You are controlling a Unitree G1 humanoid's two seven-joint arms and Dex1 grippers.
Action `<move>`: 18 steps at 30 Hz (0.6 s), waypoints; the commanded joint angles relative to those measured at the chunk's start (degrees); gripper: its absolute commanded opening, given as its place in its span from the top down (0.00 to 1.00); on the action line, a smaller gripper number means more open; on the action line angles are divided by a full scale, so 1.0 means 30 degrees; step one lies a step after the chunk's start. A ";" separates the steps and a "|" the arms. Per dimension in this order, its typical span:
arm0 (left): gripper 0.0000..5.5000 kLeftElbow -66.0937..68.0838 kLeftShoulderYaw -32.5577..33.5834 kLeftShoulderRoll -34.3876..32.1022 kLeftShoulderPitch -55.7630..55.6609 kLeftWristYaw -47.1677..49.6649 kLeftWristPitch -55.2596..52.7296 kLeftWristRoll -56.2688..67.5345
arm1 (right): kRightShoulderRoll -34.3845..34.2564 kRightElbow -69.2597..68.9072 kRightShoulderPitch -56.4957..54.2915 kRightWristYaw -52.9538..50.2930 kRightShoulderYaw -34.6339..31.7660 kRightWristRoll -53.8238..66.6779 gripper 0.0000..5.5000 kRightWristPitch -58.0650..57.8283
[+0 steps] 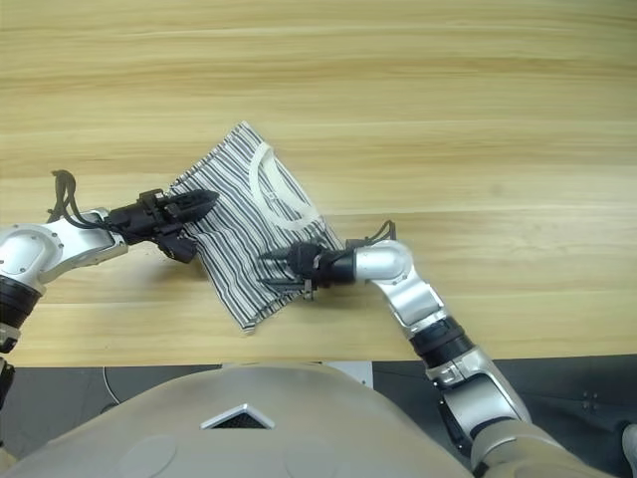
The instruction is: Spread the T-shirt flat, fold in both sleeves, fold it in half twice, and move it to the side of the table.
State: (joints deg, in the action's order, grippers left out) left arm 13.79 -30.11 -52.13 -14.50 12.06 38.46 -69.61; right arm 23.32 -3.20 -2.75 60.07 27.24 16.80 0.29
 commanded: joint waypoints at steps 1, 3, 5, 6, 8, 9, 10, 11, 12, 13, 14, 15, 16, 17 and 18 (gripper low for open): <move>0.72 0.0625 0.3397 0.0725 -0.0319 -0.0748 -0.1132 0.5686 | 0.0502 -0.1577 -0.1357 0.0665 -0.2385 0.3333 0.66 -0.3021; 0.72 0.0541 0.3841 -0.0013 -0.0846 -0.1038 -0.1304 0.5579 | 0.1035 -0.1580 -0.1855 0.1068 -0.3054 0.3607 0.66 -0.3527; 0.72 0.0468 0.4318 -0.0626 -0.0893 -0.1769 -0.1234 0.6101 | 0.1938 -0.1893 -0.1960 0.1796 -0.3497 0.3892 0.66 -0.4183; 0.72 0.0331 0.4641 -0.0809 -0.0635 -0.2465 -0.1183 0.6981 | 0.2462 -0.2158 -0.1929 0.2197 -0.3767 0.4148 0.66 -0.4628; 0.72 -0.1179 0.5270 -0.1361 0.0820 -0.5324 -0.1203 1.1032 | 0.3530 -0.2092 -0.2153 0.2844 -0.4494 0.4170 0.66 -0.4994; 0.72 -0.2335 0.5436 -0.1740 0.1854 -0.7019 -0.1352 1.3509 | 0.4015 -0.1724 -0.2371 0.3088 -0.4880 0.3948 0.66 -0.4827; 0.69 -0.4509 0.5409 -0.2691 0.3692 -0.9052 -0.2000 1.6721 | 0.4653 -0.0265 -0.2999 0.3181 -0.5133 0.2533 0.65 -0.3091; 0.67 -0.6205 0.5463 -0.3454 0.5120 -1.0544 -0.2510 1.8843 | 0.5177 0.0937 -0.3476 0.3230 -0.5271 0.1238 0.65 -0.1462; 0.64 -0.8146 0.5290 -0.4852 0.7149 -1.1896 -0.2906 2.0953 | 0.5986 0.2549 -0.4128 0.3264 -0.5138 -0.0649 0.62 0.1316; 0.62 -0.9656 0.5327 -0.5957 0.8865 -1.2953 -0.3165 2.2369 | 0.6708 0.3863 -0.4648 0.3240 -0.4931 -0.2304 0.60 0.3791; 0.59 -1.0842 0.5427 -0.7081 1.0499 -1.3940 -0.3585 2.3369 | 0.7438 0.4976 -0.5074 0.3226 -0.4639 -0.3784 0.56 0.6171; 0.58 -1.1777 0.5705 -0.8003 1.1962 -1.4727 -0.3900 2.4040 | 0.7892 0.5892 -0.5517 0.3320 -0.4396 -0.4805 0.55 0.7995; 0.54 -1.2512 0.6060 -0.8706 1.3146 -1.5433 -0.4389 2.4531 | 0.8149 0.6523 -0.5757 0.3540 -0.4209 -0.5352 0.51 0.9279; 0.53 -1.3123 0.6356 -0.9206 1.4039 -1.5952 -0.4780 2.4798 | 0.8326 0.6996 -0.5851 0.3730 -0.4033 -0.5742 0.49 1.0323; 0.49 -1.3696 0.6592 -0.9496 1.4771 -1.6375 -0.5201 2.4969 | 0.8505 0.7404 -0.5794 0.3832 -0.3764 -0.6245 0.44 1.1402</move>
State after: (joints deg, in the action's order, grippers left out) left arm -19.84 -13.95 -72.90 22.07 -31.32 27.06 0.57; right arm 45.09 14.25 -17.00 69.51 13.96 4.55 22.60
